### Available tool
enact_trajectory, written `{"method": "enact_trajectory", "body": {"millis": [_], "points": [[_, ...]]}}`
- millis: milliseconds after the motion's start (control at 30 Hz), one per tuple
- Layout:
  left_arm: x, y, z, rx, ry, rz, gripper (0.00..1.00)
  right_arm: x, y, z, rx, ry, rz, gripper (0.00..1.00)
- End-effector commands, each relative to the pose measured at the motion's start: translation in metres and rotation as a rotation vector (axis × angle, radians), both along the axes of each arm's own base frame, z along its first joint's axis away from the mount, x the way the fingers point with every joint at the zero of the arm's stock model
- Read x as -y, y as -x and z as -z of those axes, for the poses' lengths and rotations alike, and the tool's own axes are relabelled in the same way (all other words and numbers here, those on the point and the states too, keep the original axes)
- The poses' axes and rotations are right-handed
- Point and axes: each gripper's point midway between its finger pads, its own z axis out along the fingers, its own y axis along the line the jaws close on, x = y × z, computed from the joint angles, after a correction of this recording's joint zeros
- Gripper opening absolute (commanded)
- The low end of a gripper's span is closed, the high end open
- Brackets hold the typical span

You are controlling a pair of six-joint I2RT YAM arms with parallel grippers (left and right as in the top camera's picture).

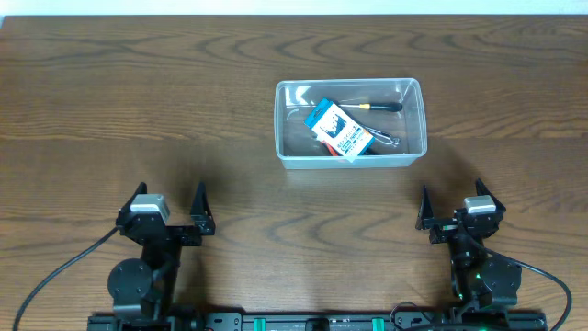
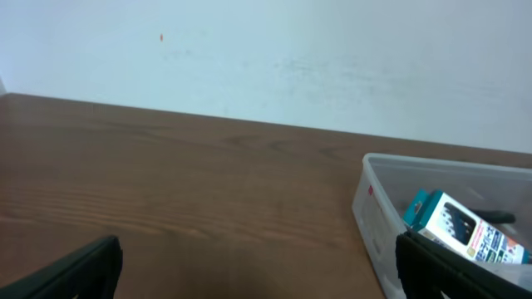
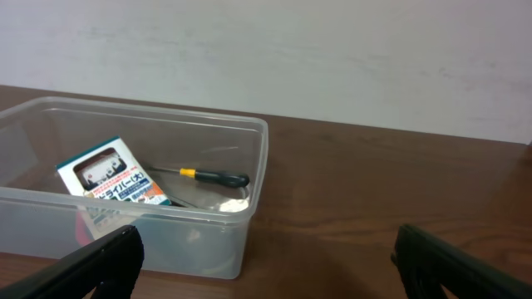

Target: Pack container

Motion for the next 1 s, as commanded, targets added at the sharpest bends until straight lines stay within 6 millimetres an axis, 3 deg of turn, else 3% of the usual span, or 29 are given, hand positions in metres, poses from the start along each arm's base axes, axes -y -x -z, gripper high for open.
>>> {"method": "enact_trajectory", "body": {"millis": [0, 567, 833, 967], "points": [[0.001, 0.000, 0.004, 0.039, 0.000, 0.004, 0.98, -0.001, 0.000, 0.001, 0.001, 0.009, -0.004, 0.99], [0.001, -0.012, 0.018, 0.159, -0.322, 0.014, 0.98, -0.001, 0.000, 0.001, 0.001, 0.009, -0.004, 0.99], [-0.006, -0.014, 0.026, 0.159, -0.358, -0.012, 0.98, -0.001, 0.000, 0.001, 0.001, 0.009, -0.004, 0.99], [-0.009, -0.014, 0.039, 0.102, -0.357, -0.015, 0.98, -0.001, 0.000, 0.001, 0.001, 0.009, -0.004, 0.99]]}}
